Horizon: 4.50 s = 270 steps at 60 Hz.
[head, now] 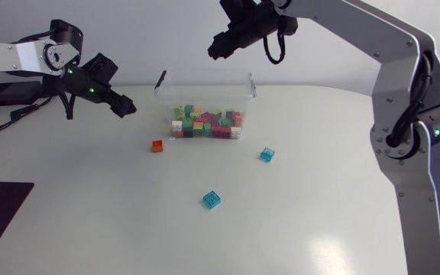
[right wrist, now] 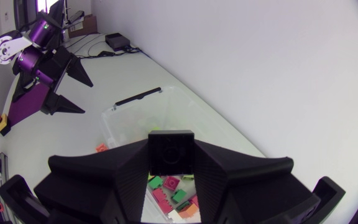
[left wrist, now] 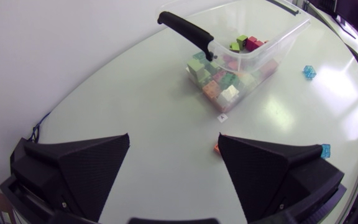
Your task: Place the duplo bricks in the container
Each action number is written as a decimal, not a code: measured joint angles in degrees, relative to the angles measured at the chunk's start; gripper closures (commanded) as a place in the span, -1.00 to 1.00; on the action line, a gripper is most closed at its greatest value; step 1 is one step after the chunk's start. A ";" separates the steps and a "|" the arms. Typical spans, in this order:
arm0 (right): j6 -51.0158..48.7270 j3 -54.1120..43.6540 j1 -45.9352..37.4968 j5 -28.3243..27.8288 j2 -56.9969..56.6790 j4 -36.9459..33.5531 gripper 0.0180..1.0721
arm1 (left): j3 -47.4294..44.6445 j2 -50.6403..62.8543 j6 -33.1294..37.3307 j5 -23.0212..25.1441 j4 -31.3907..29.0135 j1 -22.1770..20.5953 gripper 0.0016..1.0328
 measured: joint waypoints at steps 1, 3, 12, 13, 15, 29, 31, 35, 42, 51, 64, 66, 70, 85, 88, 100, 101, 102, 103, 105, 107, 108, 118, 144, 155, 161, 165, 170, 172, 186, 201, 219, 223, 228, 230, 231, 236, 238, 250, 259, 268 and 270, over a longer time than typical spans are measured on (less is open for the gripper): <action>0.07 0.44 0.07 0.26 0.39 -0.02 0.62 | -0.02 0.00 0.00 0.11 0.00 0.02 -0.92; 0.28 1.55 0.28 0.39 1.03 -0.09 0.61 | -0.13 0.00 0.02 0.24 0.13 0.07 -0.92; 0.66 8.76 0.79 1.66 4.74 -2.99 0.41 | -1.01 0.00 0.15 0.85 1.09 0.17 -0.92; 0.68 9.88 0.79 1.81 5.35 -3.65 0.19 | -1.11 0.00 0.15 0.85 1.14 0.22 -0.92; 0.87 12.79 0.83 2.45 6.75 -5.31 -0.56 | -1.31 0.00 0.15 0.92 1.11 0.33 -0.92; 3.28 25.24 0.63 4.81 12.11 -13.31 -0.91 | -1.51 -0.11 0.15 1.29 1.18 0.76 -0.92; 3.32 24.85 0.68 4.87 11.26 -15.26 -0.91 | -1.49 -0.15 0.13 1.55 1.18 0.74 -0.92; 3.45 24.85 0.66 4.87 9.66 -18.60 -0.91 | -1.42 -0.22 0.11 1.75 0.87 0.74 -0.92; 3.48 24.94 -0.15 4.79 6.03 -24.46 -0.91 | -0.74 -0.22 -0.07 1.92 0.26 0.46 -0.92; 3.50 27.19 -3.78 2.95 3.52 -31.54 -0.91 | 0.37 -0.22 -0.09 1.68 -0.79 -0.98 -0.92; 3.48 19.96 -7.52 1.16 0.22 -36.89 -0.91 | 2.19 -0.04 -0.11 0.74 -2.12 -2.05 -0.92; 3.48 17.51 -7.58 1.07 -0.50 -37.24 -0.91 | 2.36 0.11 -0.09 0.61 -2.19 -2.05 -0.92; 3.45 12.81 -7.67 0.96 -1.79 -37.38 -0.91 | 2.38 0.46 -0.09 0.61 -2.25 -2.01 -0.92; 3.37 -8.94 -8.63 3.06 -8.17 -30.67 -0.91 | 2.38 1.44 0.46 0.59 -2.64 -1.57 -0.92; 3.21 -12.74 -8.70 3.50 -9.73 -28.61 -0.91 | 2.38 1.62 1.07 0.59 -2.64 -1.51 -0.92; 1.79 -24.26 -8.68 3.78 -13.75 -22.47 -0.91 | 2.32 3.43 4.76 0.59 -2.62 -1.73 -0.92; 1.68 -25.03 -8.68 3.78 -13.86 -21.99 -0.91 | 2.32 3.67 5.14 0.59 -2.62 -1.79 -0.92; 1.64 -25.75 -8.68 3.80 -13.97 -21.57 -0.91 | 2.32 3.93 5.49 0.57 -2.62 -1.88 -0.92; 1.44 -26.58 -8.68 3.80 -14.03 -21.11 -0.91 | 2.32 4.17 5.88 0.57 -2.62 -1.92 -0.92; 1.25 -27.85 -8.68 3.82 -14.10 -20.41 -0.91 | 2.32 4.83 6.56 0.57 -2.62 -2.10 -0.92; 0.74 -29.62 -8.68 3.82 -14.10 -19.34 -0.91 | 2.32 5.77 7.74 0.57 -2.62 -2.43 -0.92; 0.52 -30.16 -8.68 3.82 -14.10 -19.12 -0.91 | 2.32 6.05 8.11 0.59 -2.62 -2.51 -0.92; -1.33 -35.01 -8.68 3.82 -14.12 -16.44 -0.91 | 1.81 8.48 13.49 1.31 -2.64 -3.28 -0.92; -4.81 -39.95 -8.68 3.76 -14.12 -12.61 -0.91 | 2.25 13.53 25.31 5.40 -6.93 -4.66 -0.92; -5.88 -41.68 -8.74 3.78 -14.12 -11.87 -0.91 | 4.63 16.98 26.97 5.81 -7.28 -4.96 -0.92; -6.08 -41.83 -8.90 3.76 -14.10 -11.72 -0.91 | 7.30 18.58 27.04 6.08 -7.78 -4.92 -0.92; -6.08 -41.83 -9.07 3.76 -14.10 -11.52 -0.91 | 9.14 19.50 27.23 6.34 -8.76 -4.85 -0.91; -6.10 -41.83 -9.35 3.76 -14.08 -11.47 -0.91 | 11.45 20.70 27.96 6.71 -10.67 -4.72 -0.88; -6.10 -41.83 -9.42 3.76 -13.99 -11.47 -0.91 | 12.24 21.16 28.55 6.86 -11.45 -4.63 -0.88; -6.58 -41.83 -9.70 3.76 -13.11 -10.60 -0.91 | 13.00 23.45 31.06 7.15 -14.88 -4.63 -0.75; -7.34 -42.03 -9.86 3.74 -13.11 -9.86 -0.91 | 13.22 24.57 31.50 8.24 -15.28 -4.63 0.46; -7.72 -44.46 -10.32 3.72 -12.68 -6.36 -0.91 | 15.93 24.90 33.46 10.27 -23.93 -4.52 0.60; -8.41 -45.07 -10.58 3.72 -12.46 -5.57 -0.91 | 16.68 24.90 34.29 11.23 -26.73 -4.46 0.60; -8.87 -45.53 -10.62 3.74 -11.98 -5.01 -0.91 | 16.87 24.87 34.49 12.52 -27.65 -4.17 0.59; -9.11 -45.55 -10.62 3.76 -11.58 -4.61 -0.91 | 16.87 24.76 34.49 13.14 -28.17 -3.85 0.59; -9.11 -45.55 -10.62 3.76 -11.43 -4.57 -0.91 | 16.87 24.74 34.47 13.29 -28.33 -3.74 0.59; -9.57 -45.55 -10.60 3.80 -10.51 -4.28 -0.91 | 16.83 23.37 34.45 13.92 -28.94 -2.84 0.59; -9.94 -45.55 -10.60 3.80 -10.10 -4.24 -0.91 | 16.72 22.47 34.45 14.16 -28.98 -2.56 0.59; -10.67 -45.46 -10.82 5.20 -7.50 -4.20 -0.90 | 14.34 12.85 34.18 16.20 -29.18 -1.57 0.59; -11.43 -45.09 -11.32 5.60 -5.25 -3.98 -0.89 | 13.81 7.69 32.26 17.88 -29.16 -1.57 0.59; -11.69 -45.03 -11.41 6.54 -4.33 -2.89 -0.78 | 13.44 4.48 29.83 19.30 -29.16 -1.75 0.59; -11.72 -45.03 -11.41 6.62 -4.33 -2.56 -0.78 | 13.40 3.91 29.44 19.34 -28.96 -1.95 0.59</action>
